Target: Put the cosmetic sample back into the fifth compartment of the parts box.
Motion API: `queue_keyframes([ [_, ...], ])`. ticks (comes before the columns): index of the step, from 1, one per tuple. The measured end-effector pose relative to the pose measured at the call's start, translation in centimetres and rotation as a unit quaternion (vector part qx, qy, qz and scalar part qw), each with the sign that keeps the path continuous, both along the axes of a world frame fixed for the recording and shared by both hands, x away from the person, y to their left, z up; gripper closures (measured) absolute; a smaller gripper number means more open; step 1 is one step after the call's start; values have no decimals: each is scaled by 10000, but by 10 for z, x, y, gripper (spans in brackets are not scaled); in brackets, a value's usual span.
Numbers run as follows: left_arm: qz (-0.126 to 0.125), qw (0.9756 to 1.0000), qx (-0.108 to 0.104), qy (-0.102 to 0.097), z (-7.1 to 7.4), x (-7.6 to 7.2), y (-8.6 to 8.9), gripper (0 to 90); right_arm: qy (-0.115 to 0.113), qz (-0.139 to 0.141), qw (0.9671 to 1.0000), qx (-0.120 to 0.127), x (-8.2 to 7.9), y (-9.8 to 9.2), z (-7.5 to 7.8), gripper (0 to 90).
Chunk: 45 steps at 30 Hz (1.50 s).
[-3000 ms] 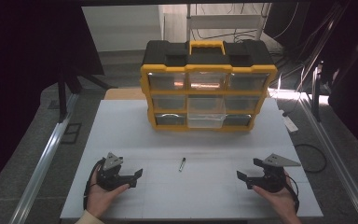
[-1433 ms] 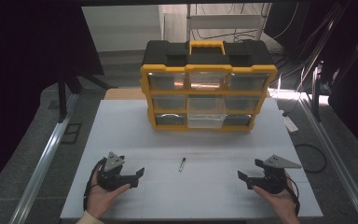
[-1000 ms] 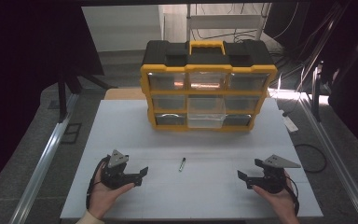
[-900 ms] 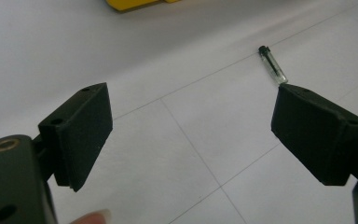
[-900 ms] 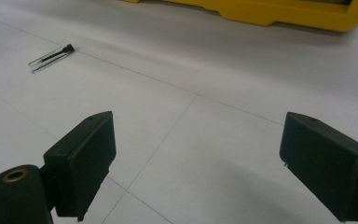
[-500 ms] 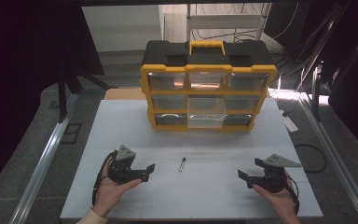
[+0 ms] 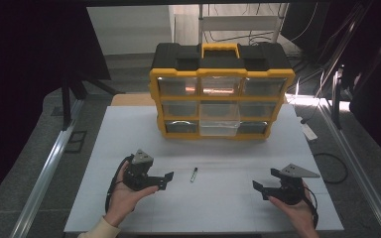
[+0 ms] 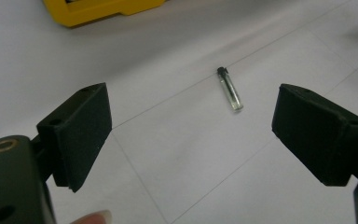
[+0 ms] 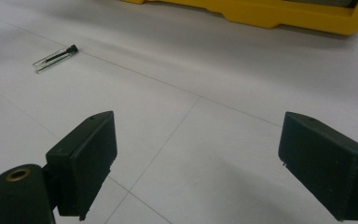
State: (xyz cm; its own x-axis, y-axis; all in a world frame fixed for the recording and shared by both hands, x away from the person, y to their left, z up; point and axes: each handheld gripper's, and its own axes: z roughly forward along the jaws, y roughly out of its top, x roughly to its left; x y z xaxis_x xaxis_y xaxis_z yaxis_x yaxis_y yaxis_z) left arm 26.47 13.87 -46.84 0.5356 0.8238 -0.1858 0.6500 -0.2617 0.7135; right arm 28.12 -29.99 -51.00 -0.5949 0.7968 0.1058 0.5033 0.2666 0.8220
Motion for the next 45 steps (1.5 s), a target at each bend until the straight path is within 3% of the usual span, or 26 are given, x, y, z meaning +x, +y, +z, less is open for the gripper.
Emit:
queue_keyframes([
  [20,-248,9994,231,108,6,13,-35,130,-7,-23,10000,-22,0,-1,-1,112],
  [45,-519,9981,280,150,10,28,-64,117,-8,-27,10000,-39,-1,-1,-1,113],
])
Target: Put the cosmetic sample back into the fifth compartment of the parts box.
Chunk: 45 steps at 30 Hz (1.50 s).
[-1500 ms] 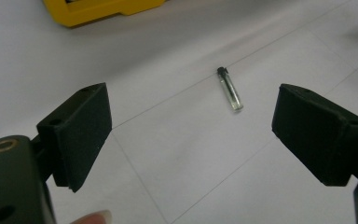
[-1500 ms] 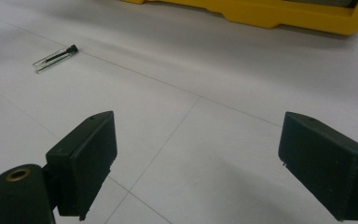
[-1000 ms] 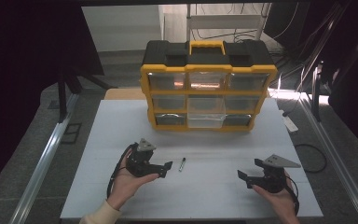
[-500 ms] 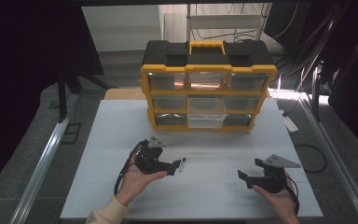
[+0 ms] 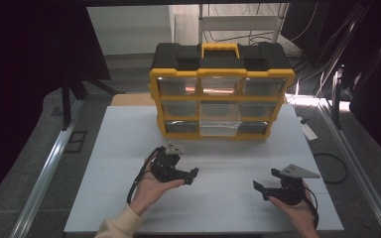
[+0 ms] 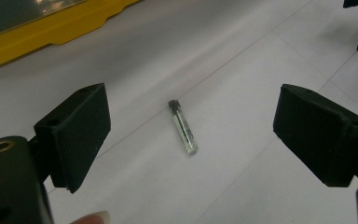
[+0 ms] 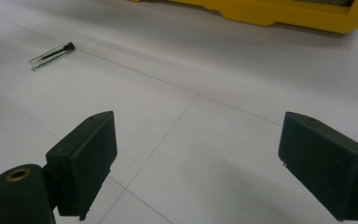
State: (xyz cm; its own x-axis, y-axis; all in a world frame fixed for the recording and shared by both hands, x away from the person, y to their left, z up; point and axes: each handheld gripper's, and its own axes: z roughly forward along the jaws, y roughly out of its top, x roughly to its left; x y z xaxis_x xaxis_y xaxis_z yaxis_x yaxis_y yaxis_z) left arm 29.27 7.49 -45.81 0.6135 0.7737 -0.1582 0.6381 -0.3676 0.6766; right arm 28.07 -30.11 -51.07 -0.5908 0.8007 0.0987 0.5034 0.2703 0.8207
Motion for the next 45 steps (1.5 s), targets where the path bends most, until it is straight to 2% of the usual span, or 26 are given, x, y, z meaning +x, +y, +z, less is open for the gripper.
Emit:
queue_keyframes([
  [17,-177,9997,130,143,-3,9,-18,111,-3,13,10000,-25,0,0,0,113],
  [23,-155,9995,185,179,-5,13,-22,112,-21,-6,10000,-18,0,0,0,113],
  [32,-149,9985,426,314,-16,21,-29,116,-13,-2,10000,-21,0,-1,0,113],
  [45,-168,9966,638,492,-32,28,-35,129,-13,-3,10000,-12,0,-1,0,113],
])
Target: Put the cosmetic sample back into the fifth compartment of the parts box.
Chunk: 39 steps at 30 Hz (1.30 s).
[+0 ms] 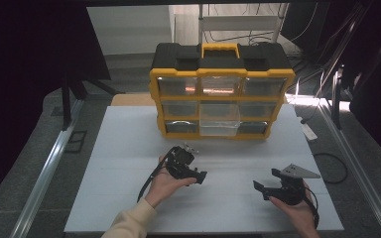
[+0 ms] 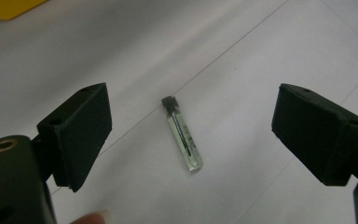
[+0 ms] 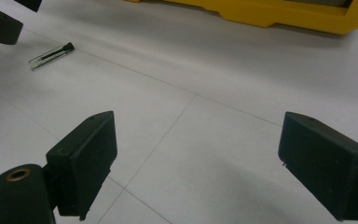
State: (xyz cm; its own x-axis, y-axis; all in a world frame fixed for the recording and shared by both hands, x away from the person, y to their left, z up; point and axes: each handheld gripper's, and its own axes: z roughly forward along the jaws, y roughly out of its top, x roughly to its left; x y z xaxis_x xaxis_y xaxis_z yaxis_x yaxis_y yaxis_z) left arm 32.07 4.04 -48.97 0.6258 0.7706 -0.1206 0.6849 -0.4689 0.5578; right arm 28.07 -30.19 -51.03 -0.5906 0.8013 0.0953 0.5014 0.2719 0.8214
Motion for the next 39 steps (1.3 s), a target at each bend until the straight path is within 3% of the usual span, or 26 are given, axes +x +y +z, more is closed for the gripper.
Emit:
queue_keyframes([
  [30,58,9992,338,229,-22,9,-6,241,2,2,10000,1,0,0,0,113],
  [39,29,9986,462,261,-27,9,-7,349,-9,-12,10000,-5,0,-1,0,113],
])
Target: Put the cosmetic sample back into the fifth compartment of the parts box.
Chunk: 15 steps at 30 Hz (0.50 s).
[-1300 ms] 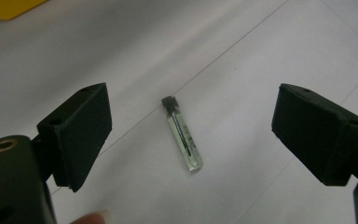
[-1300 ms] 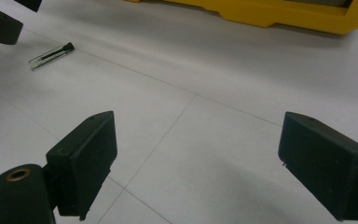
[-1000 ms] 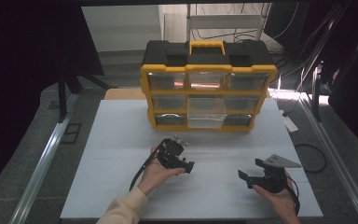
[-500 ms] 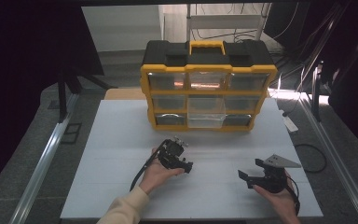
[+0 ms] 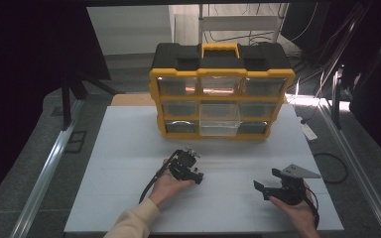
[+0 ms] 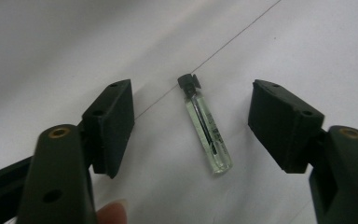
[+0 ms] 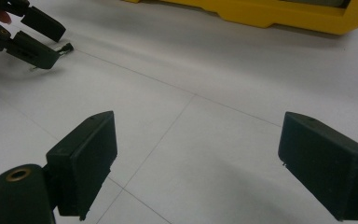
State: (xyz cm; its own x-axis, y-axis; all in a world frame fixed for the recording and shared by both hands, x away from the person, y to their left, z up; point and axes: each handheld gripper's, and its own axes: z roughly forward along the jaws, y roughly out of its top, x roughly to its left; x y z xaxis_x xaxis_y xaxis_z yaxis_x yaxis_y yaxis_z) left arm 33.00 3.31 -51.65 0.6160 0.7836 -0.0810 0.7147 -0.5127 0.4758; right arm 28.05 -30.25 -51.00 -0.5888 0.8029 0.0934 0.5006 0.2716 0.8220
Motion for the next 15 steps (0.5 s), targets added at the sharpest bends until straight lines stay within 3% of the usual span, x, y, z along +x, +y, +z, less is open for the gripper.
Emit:
queue_keyframes([
  [15,60,9999,107,-44,2,-2,-2,553,-24,2,10000,-16,0,0,0,113],
])
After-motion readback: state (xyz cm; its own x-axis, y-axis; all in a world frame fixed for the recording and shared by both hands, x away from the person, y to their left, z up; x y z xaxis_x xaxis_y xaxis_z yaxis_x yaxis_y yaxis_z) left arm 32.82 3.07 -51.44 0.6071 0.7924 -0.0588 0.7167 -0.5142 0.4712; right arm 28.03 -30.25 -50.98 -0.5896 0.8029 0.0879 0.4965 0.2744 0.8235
